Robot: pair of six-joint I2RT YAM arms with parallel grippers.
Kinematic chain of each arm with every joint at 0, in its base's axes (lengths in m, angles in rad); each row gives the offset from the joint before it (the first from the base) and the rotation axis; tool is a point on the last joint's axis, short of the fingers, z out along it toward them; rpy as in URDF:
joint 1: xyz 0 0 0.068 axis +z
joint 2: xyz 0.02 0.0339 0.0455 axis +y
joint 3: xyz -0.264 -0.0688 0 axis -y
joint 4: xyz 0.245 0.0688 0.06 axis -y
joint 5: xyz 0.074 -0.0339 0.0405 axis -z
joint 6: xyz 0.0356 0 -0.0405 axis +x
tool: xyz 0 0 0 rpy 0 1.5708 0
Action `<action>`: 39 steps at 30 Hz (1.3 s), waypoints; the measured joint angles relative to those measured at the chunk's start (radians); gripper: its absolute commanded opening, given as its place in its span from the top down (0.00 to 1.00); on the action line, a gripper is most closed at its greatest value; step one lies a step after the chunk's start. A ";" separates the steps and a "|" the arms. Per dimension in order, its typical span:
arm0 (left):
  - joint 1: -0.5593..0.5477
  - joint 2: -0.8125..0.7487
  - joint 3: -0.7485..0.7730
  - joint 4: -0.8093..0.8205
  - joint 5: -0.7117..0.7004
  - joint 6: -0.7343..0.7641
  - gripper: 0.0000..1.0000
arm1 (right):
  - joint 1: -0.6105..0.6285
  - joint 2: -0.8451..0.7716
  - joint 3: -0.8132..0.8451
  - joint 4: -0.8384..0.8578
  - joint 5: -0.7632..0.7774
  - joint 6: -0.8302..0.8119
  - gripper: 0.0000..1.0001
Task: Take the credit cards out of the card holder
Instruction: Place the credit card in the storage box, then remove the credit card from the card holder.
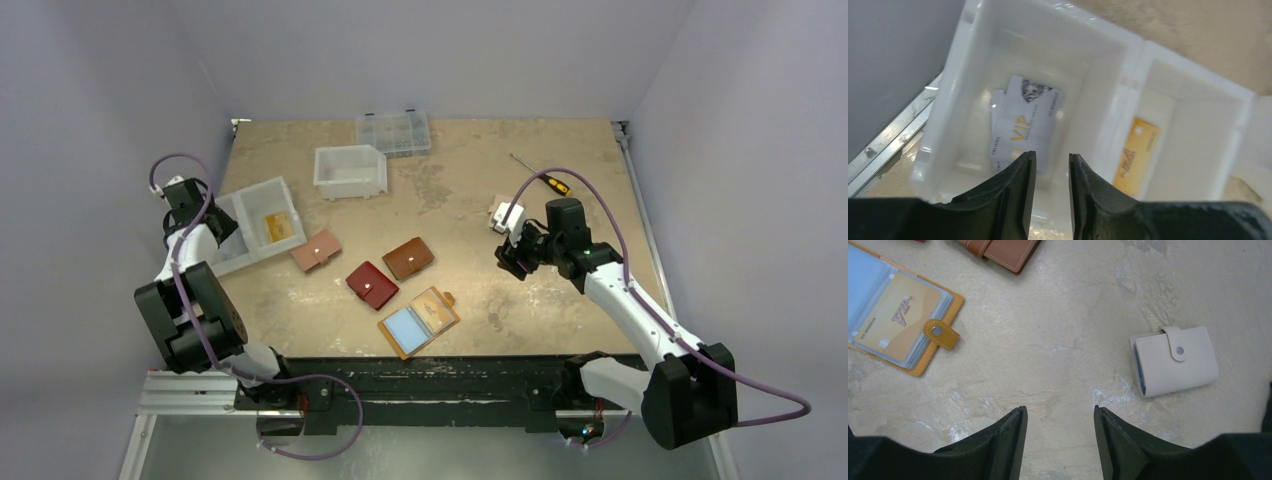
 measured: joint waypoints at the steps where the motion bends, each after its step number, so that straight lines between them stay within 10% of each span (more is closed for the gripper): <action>1: 0.000 -0.019 -0.001 0.002 0.024 0.000 0.57 | 0.000 0.000 0.000 -0.002 -0.002 -0.002 0.41; 8: 0.000 -0.309 -0.130 0.122 0.251 -0.053 0.07 | 0.000 -0.017 0.000 -0.018 -0.052 -0.024 0.40; 16: -0.044 -0.435 -0.323 0.296 0.575 -0.220 0.11 | 0.000 -0.069 0.000 -0.055 -0.157 -0.089 0.39; 24: -0.419 -0.594 -0.328 0.210 0.684 -0.215 0.15 | 0.000 -0.085 0.000 -0.126 -0.276 -0.200 0.37; 39: -1.051 -0.883 -0.665 0.275 0.447 -0.497 0.21 | 0.113 -0.026 0.000 -0.174 -0.361 -0.237 0.56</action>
